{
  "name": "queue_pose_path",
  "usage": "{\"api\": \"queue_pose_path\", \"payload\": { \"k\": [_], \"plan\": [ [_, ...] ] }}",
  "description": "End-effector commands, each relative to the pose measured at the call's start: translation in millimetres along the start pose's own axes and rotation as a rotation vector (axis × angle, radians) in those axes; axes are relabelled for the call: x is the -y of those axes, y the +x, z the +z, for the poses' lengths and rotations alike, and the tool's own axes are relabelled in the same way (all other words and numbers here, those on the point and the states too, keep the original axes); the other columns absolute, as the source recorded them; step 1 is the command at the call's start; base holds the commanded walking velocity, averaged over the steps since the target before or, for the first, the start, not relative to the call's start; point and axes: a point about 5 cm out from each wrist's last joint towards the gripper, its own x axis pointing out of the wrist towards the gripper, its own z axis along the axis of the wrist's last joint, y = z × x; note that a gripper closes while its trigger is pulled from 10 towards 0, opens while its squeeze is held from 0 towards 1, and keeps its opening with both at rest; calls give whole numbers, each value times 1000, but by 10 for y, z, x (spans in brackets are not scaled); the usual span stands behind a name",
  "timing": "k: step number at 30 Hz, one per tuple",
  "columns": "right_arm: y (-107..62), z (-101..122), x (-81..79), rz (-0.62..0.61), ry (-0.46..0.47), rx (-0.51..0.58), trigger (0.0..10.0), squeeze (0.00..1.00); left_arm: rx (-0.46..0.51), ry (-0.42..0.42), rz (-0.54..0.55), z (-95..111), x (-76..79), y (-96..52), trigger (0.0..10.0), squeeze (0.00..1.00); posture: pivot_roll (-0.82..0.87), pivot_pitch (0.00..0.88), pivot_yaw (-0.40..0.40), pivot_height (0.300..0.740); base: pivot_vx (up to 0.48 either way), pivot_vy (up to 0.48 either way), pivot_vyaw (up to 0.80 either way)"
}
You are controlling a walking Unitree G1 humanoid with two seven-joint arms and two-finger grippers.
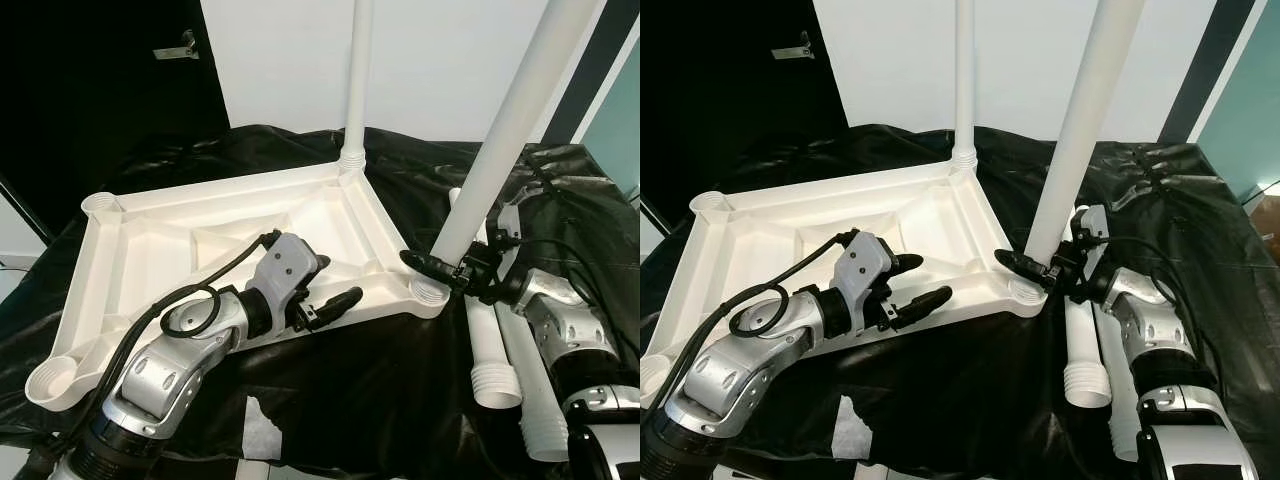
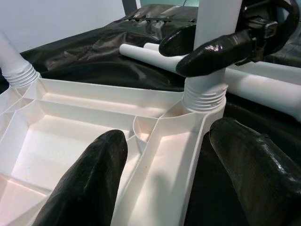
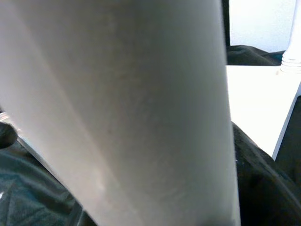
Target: Building children table
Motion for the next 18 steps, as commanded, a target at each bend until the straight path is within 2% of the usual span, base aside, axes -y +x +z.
{"api": "queue_pose_path", "payload": {
  "k": [1, 4, 6, 7, 8, 10, 14, 18],
  "plan": [
    [-58, -508, -199, 18, 189, -166, 10000, 0, 5, 1, -16, 19, 11, -19, 10000, 0, 14, 33, 24, 740, 0, 0, 0],
    [-27, -492, -210, 32, 106, -202, 10000, 0, 4, 2, -16, 20, 9, -15, 10000, 0, 15, 32, 23, 740, 0, 0, 0],
    [-27, -492, -210, 32, 106, -202, 10000, 0, 4, 2, -16, 20, 9, -15, 10000, 0, 15, 32, 23, 740, 0, 0, 0],
    [2, -488, -253, 66, 44, -225, 10000, 0, 4, 2, -19, 21, 12, -13, 10000, 0, 12, 28, 21, 740, 0, 0, 0],
    [11, -485, -268, 76, 32, -226, 10000, 0, 3, 2, -20, 20, 14, -12, 10000, 0, 12, 28, 21, 740, 0, 0, 0],
    [16, -482, -276, 81, 26, -225, 10000, 0, 3, 2, -21, 19, 15, -12, 10000, 0, 12, 28, 21, 740, 0, 0, 0],
    [-26, -386, -243, 83, 39, -158, 10000, 0, -5, 2, -42, 15, 33, -30, 10000, 0, 13, 25, 25, 740, 0, 0, 0],
    [-77, -354, -208, 93, 15, -171, 10000, 0, -6, 1, -47, 16, 23, -40, 10000, 0, 12, 22, 28, 740, 0, 0, 0]
  ]
}}
